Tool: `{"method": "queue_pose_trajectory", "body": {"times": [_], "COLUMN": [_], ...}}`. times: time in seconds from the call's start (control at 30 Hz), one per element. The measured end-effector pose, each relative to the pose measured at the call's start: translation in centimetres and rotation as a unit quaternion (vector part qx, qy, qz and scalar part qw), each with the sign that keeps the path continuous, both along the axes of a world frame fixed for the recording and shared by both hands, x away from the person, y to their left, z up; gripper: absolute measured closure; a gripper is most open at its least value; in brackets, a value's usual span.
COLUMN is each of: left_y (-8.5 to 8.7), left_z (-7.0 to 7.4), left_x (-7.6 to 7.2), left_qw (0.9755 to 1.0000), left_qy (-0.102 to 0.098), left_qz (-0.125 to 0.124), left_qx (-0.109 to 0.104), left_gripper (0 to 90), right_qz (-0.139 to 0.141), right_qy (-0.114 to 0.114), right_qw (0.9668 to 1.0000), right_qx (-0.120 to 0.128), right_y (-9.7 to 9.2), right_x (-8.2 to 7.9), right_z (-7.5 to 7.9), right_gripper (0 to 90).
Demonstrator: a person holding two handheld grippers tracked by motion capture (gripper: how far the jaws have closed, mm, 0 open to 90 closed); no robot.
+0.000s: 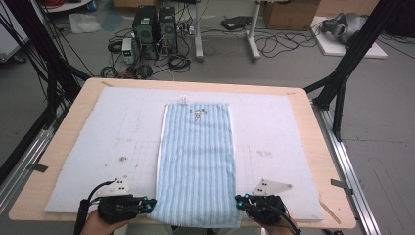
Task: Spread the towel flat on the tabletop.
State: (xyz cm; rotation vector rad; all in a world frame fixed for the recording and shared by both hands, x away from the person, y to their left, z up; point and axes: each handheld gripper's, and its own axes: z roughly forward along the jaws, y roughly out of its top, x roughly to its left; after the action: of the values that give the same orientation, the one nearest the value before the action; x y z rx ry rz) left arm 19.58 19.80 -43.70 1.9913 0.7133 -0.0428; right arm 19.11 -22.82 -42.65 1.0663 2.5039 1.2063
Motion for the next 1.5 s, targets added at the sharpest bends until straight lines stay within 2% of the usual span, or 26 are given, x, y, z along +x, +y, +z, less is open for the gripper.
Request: {"method": "queue_pose_trajectory", "body": {"times": [0.1, 0.17, 0.23, 0.27, 0.3, 0.37, 0.47, 0.6, 0.73, 0.8, 0.83, 0.87, 0.93, 0.97, 1.0, 1.03, 1.07, 1.1, 1.13, 1.23, 1.33, 1.37, 1.4, 1.43, 1.5], "left_y": [0.6, 1.0, 1.2, 1.2, 1.2, 1.0, 0.9, 0.5, -0.1, -0.6, -0.8, -1.1, -1.8, -2.0, -2.3, -2.5, -2.5, -2.3, -2.1, -2.0, -1.6, -1.6, -1.4, -1.2, -0.7], "left_z": [0.5, 0.7, 0.6, 0.4, 0.3, 0.2, 0.1, 0.1, 0.2, -0.2, -0.3, -0.6, -1.1, -1.3, -1.5, -1.5, -1.4, -1.4, -1.4, -1.3, -1.2, -1.1, -1.1, -1.0, -0.7], "left_x": [-0.7, -0.8, -0.5, -0.2, 0.0, 0.5, 1.9, 4.0, 6.1, 7.6, 7.9, 8.4, 8.7, 8.8, 8.7, 8.6, 8.5, 8.5, 8.5, 8.4, 8.5, 8.6, 8.8, 9.0, 9.6], "left_qw": [0.9994, 0.9986, 0.9982, 0.9984, 0.9983, 0.9973, 0.9923, 0.9867, 0.9842, 0.9831, 0.9829, 0.9826, 0.9825, 0.9823, 0.9809, 0.9776, 0.9761, 0.9772, 0.9790, 0.9786, 0.9809, 0.9813, 0.9814, 0.9813, 0.9818], "left_qy": [0.000, -0.001, -0.001, -0.007, -0.010, -0.027, -0.043, -0.053, -0.052, -0.039, -0.036, -0.033, -0.028, -0.028, -0.043, -0.061, -0.071, -0.070, -0.065, -0.063, -0.051, -0.050, -0.055, -0.057, -0.063], "left_qz": [-0.019, -0.018, -0.008, 0.018, 0.027, 0.062, 0.115, 0.153, 0.169, 0.178, 0.179, 0.179, 0.176, 0.174, 0.173, 0.177, 0.176, 0.172, 0.166, 0.164, 0.158, 0.159, 0.160, 0.165, 0.171], "left_qx": [-0.028, -0.051, -0.059, -0.054, -0.051, -0.031, -0.009, 0.010, 0.012, 0.019, 0.022, 0.035, 0.053, 0.064, 0.078, 0.096, 0.107, 0.103, 0.099, 0.106, 0.102, 0.097, 0.090, 0.081, 0.055], "left_gripper": [88.2, 88.0, 84.1, 75.1, 63.7, 52.7, 47.2, 46.3, 46.3, 46.3, 46.6, 47.3, 49.4, 51.9, 54.2, 60.7, 66.1, 73.9, 85.3, 87.3, 86.7, 82.5, 73.9, 63.1, 57.6], "right_qz": [0.015, 0.016, 0.011, 0.008, -0.013, -0.025, -0.040, -0.056, -0.081, -0.097, -0.101, -0.104, -0.105, -0.097, -0.094, -0.088, -0.080, -0.075, -0.071, -0.067, -0.061, -0.060, -0.062, -0.066, -0.075], "right_qy": [-0.001, -0.003, -0.007, -0.008, -0.008, -0.004, -0.011, -0.020, -0.029, -0.029, -0.026, -0.026, -0.017, -0.013, -0.020, -0.017, -0.011, -0.014, -0.014, -0.008, -0.002, 0.002, 0.000, -0.005, -0.018], "right_qw": [0.9997, 0.9994, 0.9995, 0.9995, 0.9996, 0.9994, 0.9991, 0.9982, 0.9962, 0.9948, 0.9944, 0.9941, 0.9938, 0.9941, 0.9940, 0.9947, 0.9953, 0.9952, 0.9952, 0.9951, 0.9953, 0.9954, 0.9956, 0.9963, 0.9967], "right_qx": [0.019, 0.030, 0.029, 0.028, 0.025, 0.022, 0.010, 0.003, -0.010, -0.013, -0.017, -0.018, -0.033, -0.048, -0.053, -0.051, -0.053, -0.061, -0.066, -0.073, -0.076, -0.074, -0.070, -0.056, -0.028], "right_y": [-0.3, -0.5, -0.7, -0.7, -0.8, -0.8, -0.5, 0.4, 1.0, 1.2, 1.4, 1.5, 1.9, 2.2, 2.2, 2.2, 2.2, 2.2, 2.3, 2.2, 2.0, 1.9, 1.7, 1.4, 0.7], "right_x": [-1.0, -1.5, -1.5, -1.4, -1.1, -0.6, 0.0, 1.3, 3.2, 4.3, 5.0, 5.2, 5.8, 6.0, 6.0, 6.0, 6.0, 5.9, 5.8, 5.5, 5.2, 5.1, 5.1, 5.3, 5.9], "right_z": [0.8, 1.3, 1.5, 1.5, 1.3, 1.0, 0.7, 0.3, -0.2, -0.5, -0.7, -0.8, -1.3, -1.6, -1.8, -1.7, -1.6, -1.5, -1.5, -1.2, -1.1, -1.0, -1.0, -0.9, -0.5], "right_gripper": [87.4, 87.4, 86.5, 83.4, 73.9, 71.1, 65.5, 61.4, 58.5, 59.1, 60.4, 61.9, 69.2, 72.6, 75.7, 82.8, 85.7, 86.6, 86.9, 86.9, 85.1, 78.2, 72.2, 68.9, 64.2]}}
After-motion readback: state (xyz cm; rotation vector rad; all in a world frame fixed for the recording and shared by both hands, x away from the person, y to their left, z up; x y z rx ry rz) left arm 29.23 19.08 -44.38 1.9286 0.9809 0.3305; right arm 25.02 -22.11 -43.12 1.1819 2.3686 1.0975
